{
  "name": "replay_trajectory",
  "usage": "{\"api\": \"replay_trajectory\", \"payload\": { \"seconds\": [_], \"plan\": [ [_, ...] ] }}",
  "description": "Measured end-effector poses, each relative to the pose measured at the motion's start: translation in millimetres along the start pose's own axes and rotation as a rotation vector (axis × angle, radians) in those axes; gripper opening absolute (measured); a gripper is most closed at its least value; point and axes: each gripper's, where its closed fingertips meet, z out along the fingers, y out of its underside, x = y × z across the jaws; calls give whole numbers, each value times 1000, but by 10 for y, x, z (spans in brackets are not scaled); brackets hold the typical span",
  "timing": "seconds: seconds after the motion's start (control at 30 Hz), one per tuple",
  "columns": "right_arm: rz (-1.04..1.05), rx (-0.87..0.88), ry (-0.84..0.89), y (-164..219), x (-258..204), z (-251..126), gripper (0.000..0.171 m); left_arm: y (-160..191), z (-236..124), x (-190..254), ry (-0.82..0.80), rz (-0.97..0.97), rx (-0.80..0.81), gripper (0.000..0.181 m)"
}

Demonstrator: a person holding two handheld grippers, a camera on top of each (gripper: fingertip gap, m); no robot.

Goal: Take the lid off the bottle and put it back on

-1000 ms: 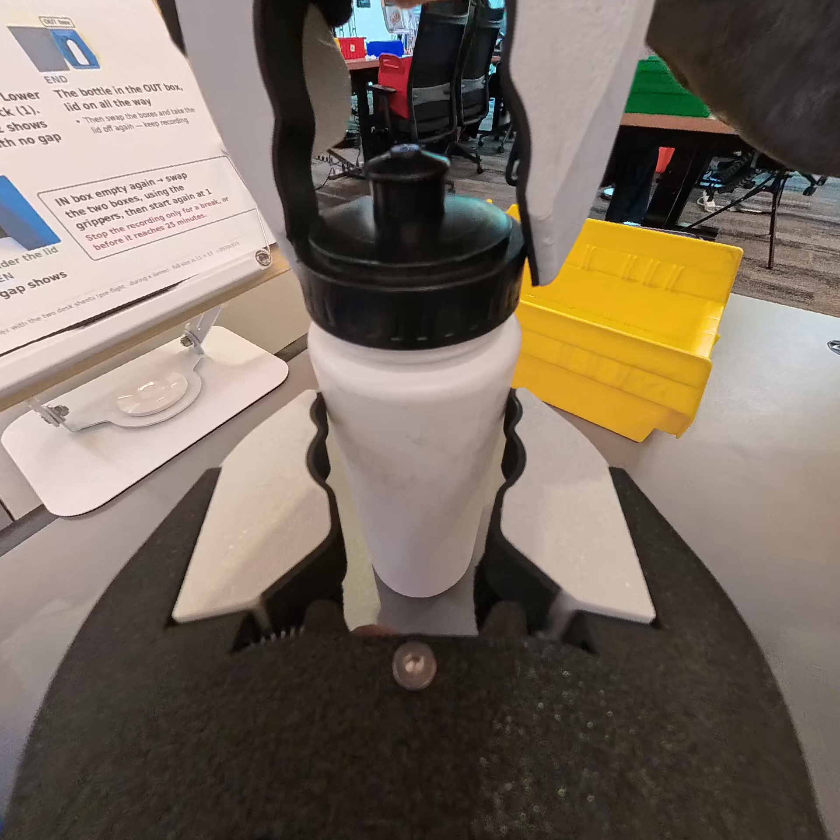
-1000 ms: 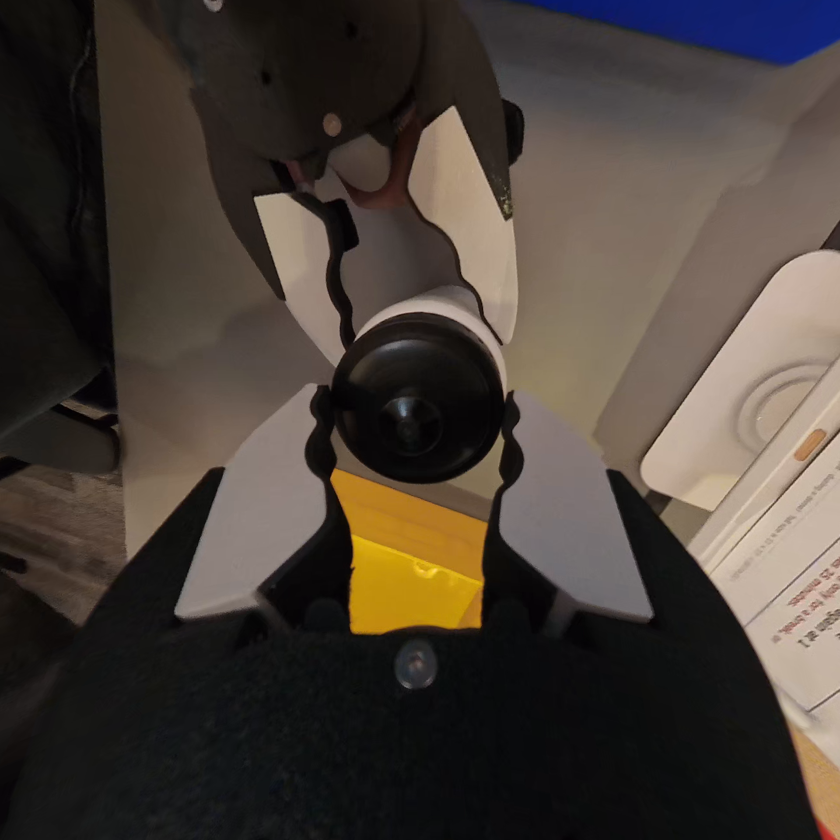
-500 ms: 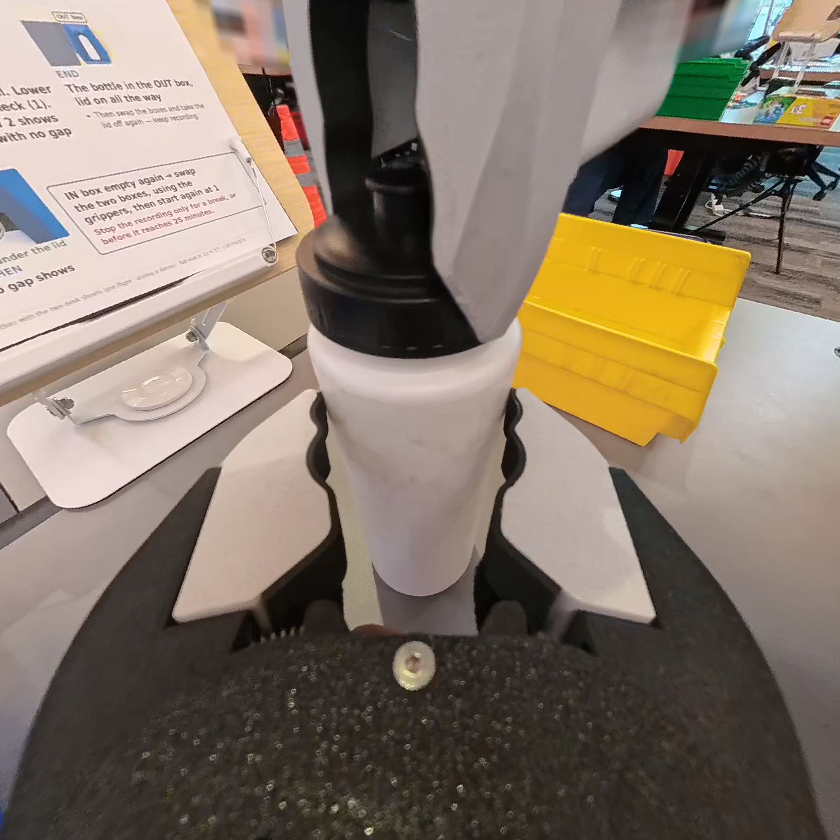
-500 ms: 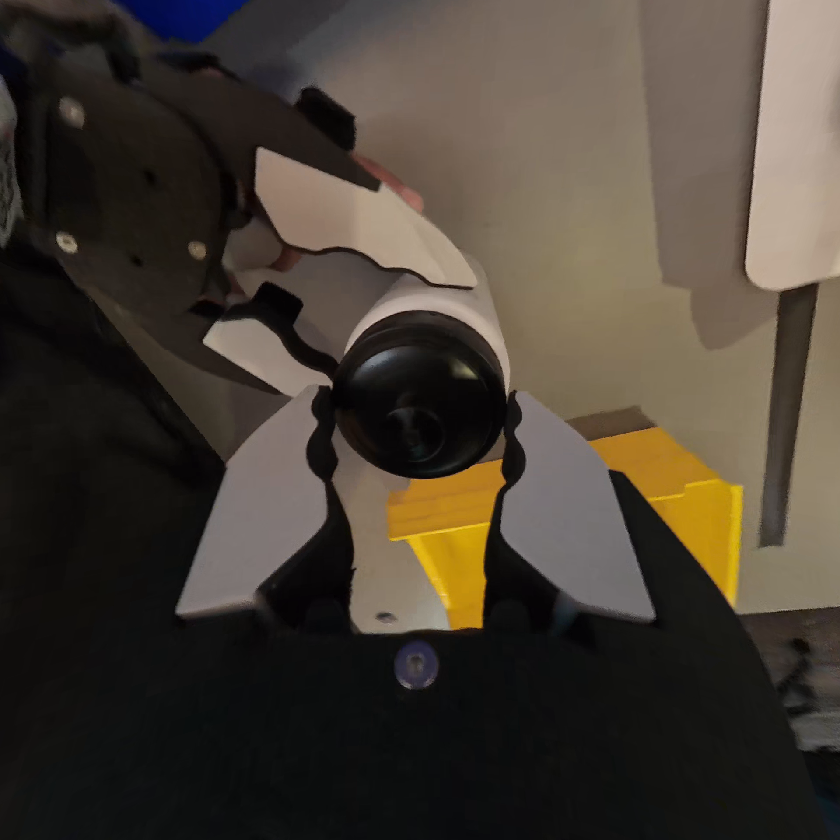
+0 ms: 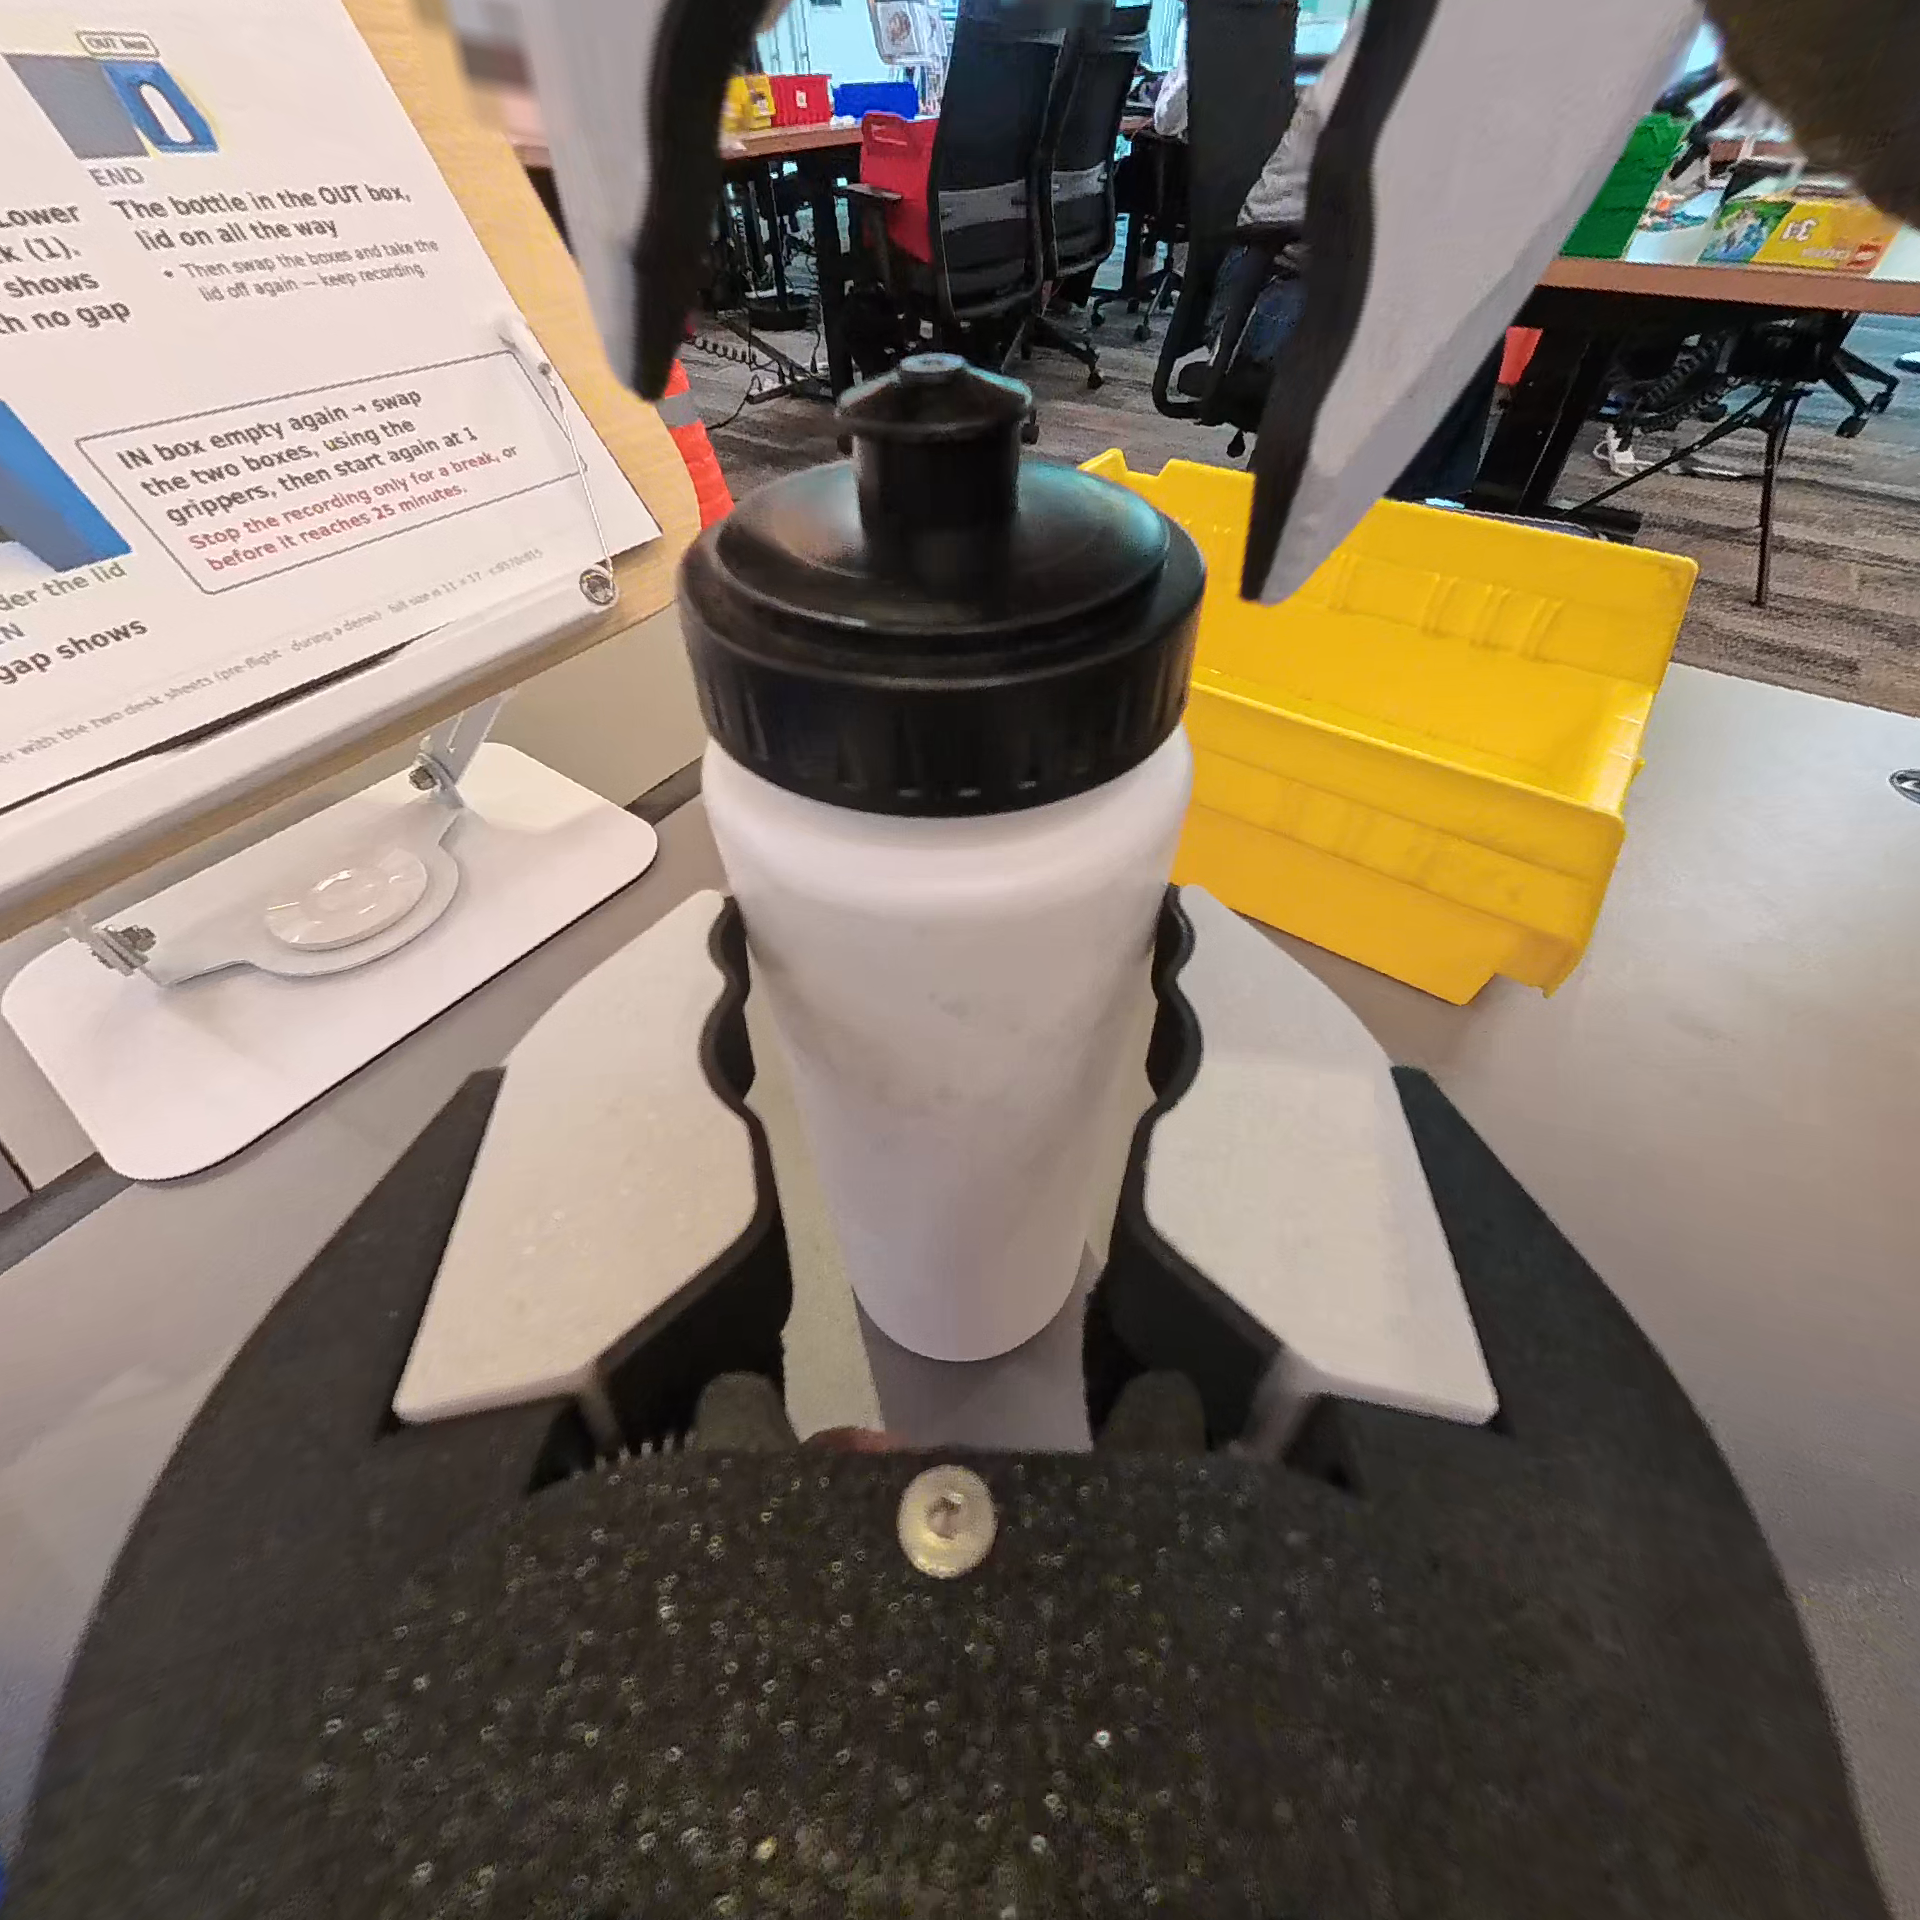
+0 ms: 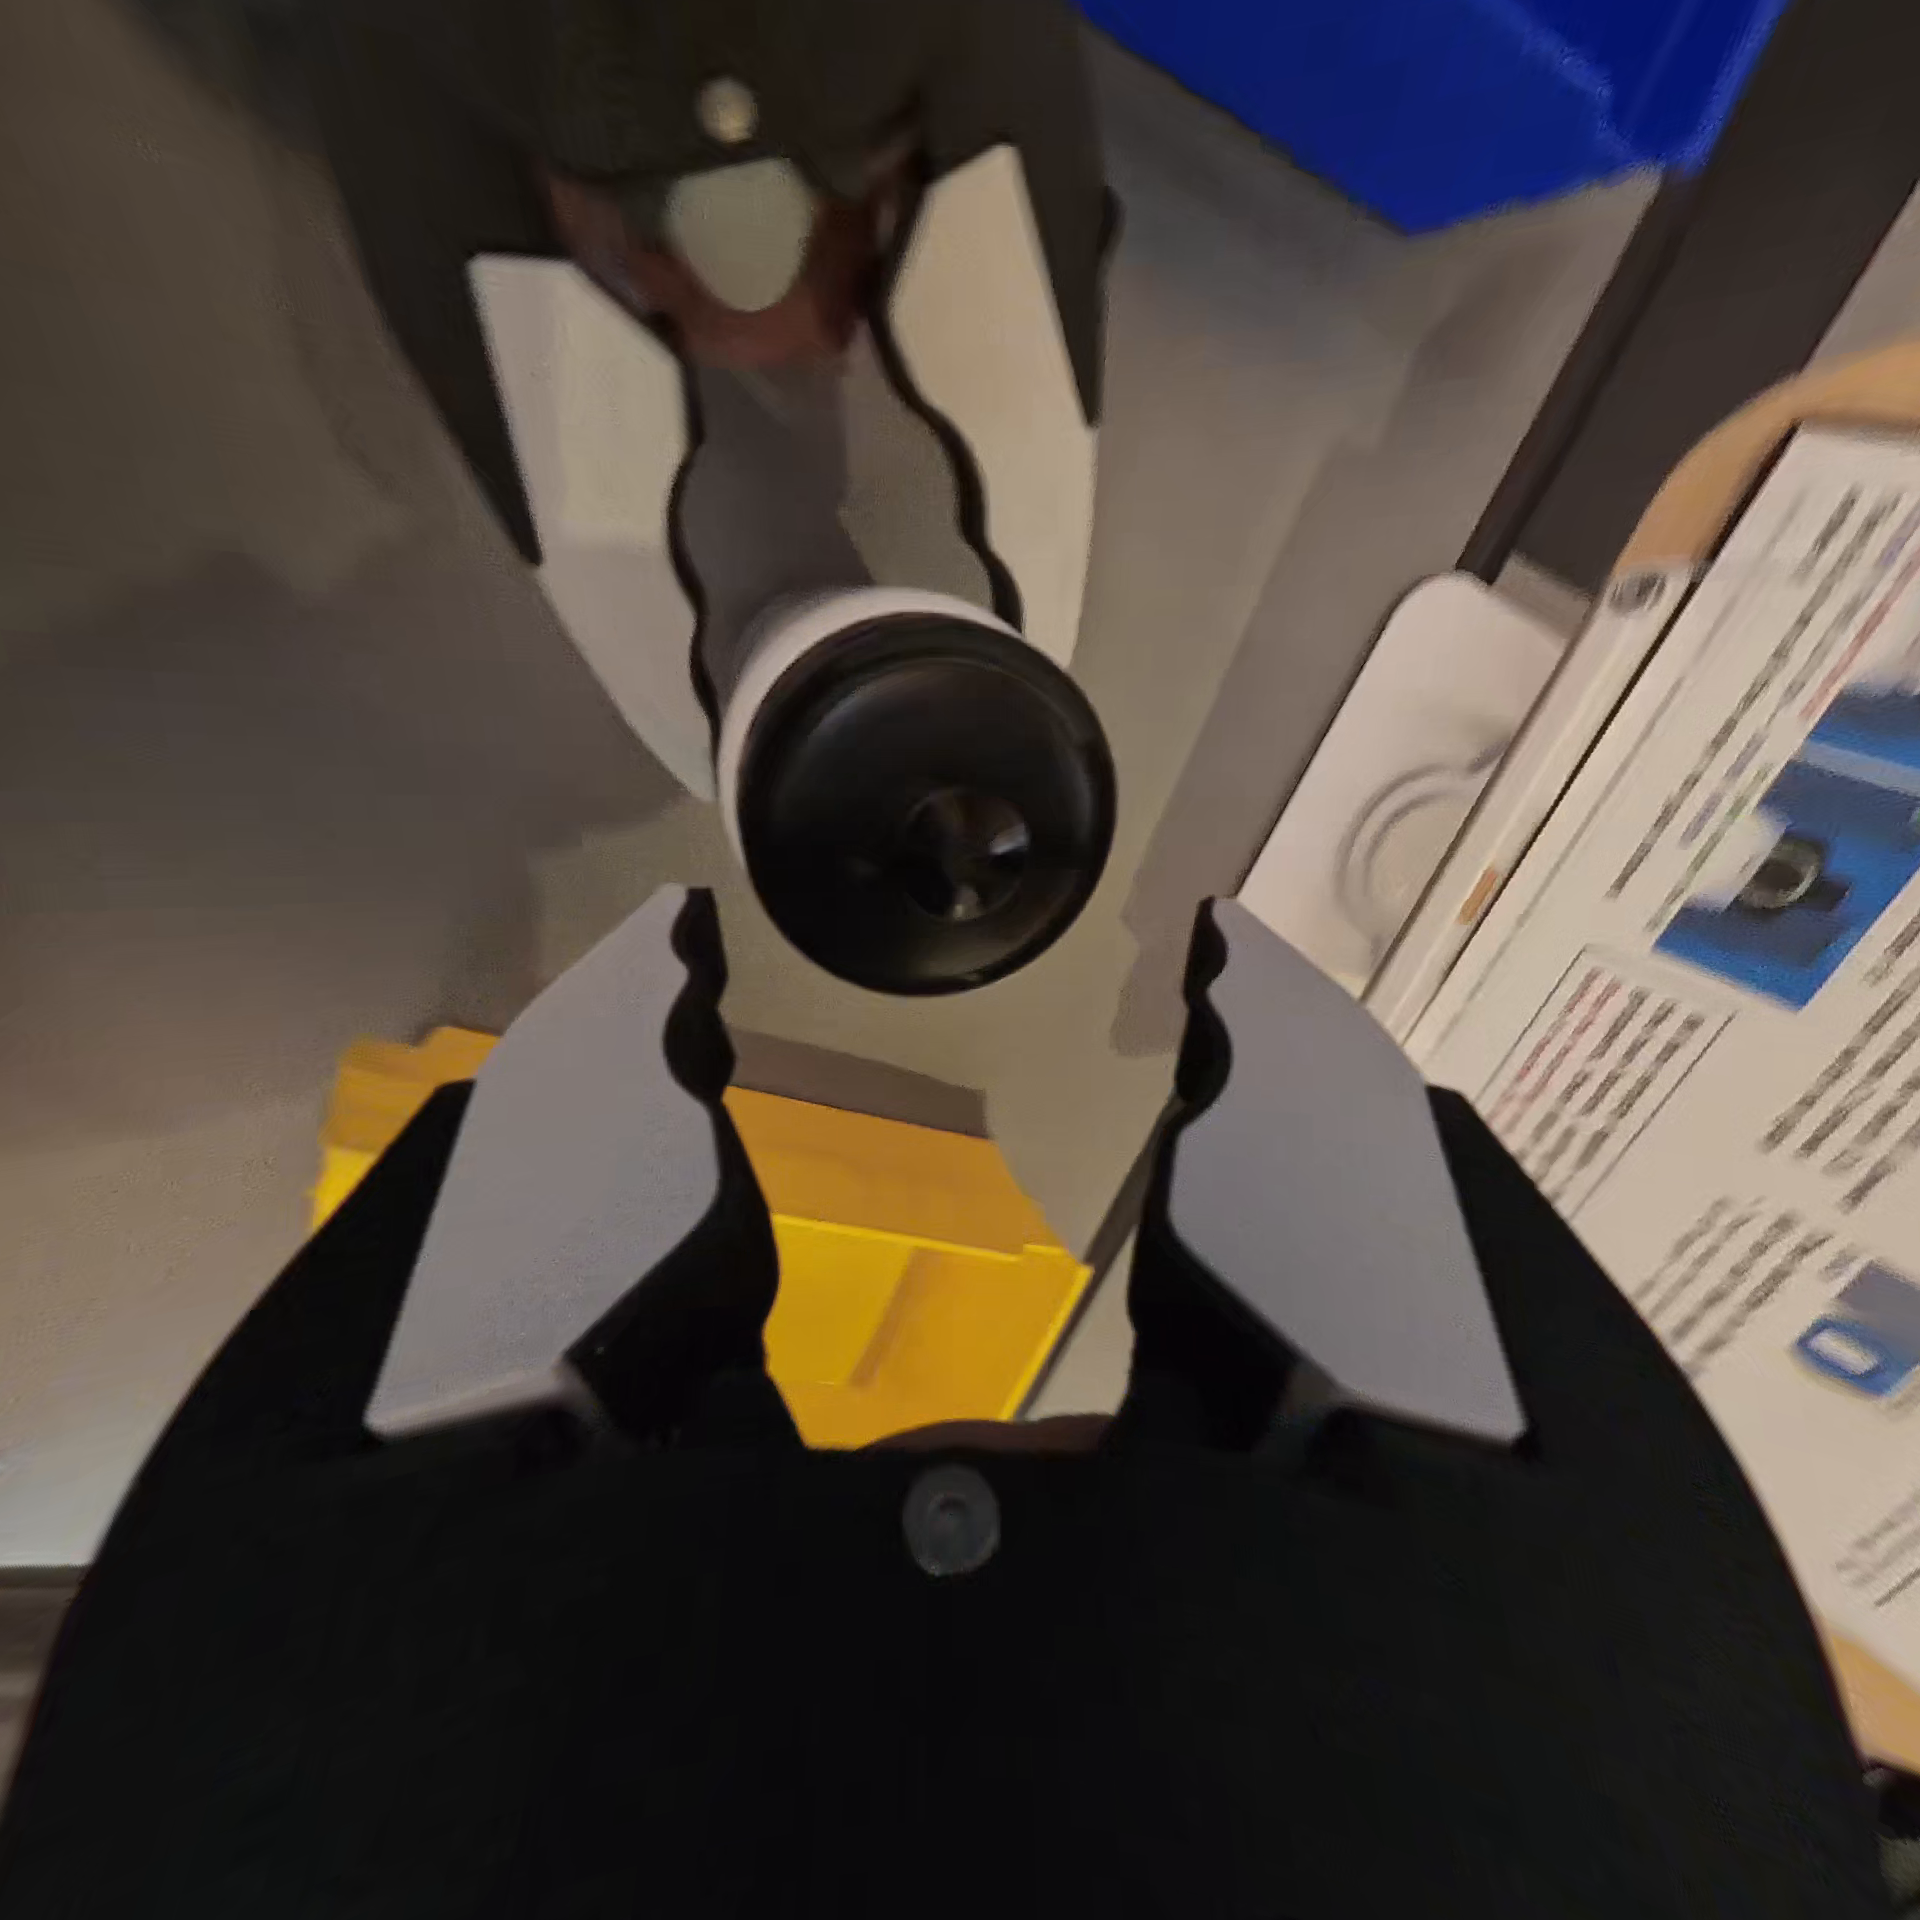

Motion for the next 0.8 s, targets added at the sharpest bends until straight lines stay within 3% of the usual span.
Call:
{"api": "replay_trajectory", "payload": {
  "seconds": [0.23, 0.33, 0.47, 0.8],
  "plan": [
    [-75, -13, -111, -33, -69, 88, 87, 2, 1, 3, 7, 3, -6, 75],
    [-83, -38, -143, -70, -60, 111, 71, 3, 0, 5, 5, 3, -6, 75],
    [-20, -60, -169, -74, -52, 111, 70, 5, -3, -3, 5, -4, -5, 75],
    [578, -226, -87, -66, -128, 100, 70, 4, -5, 3, -19, -4, -4, 75]
  ]
}}
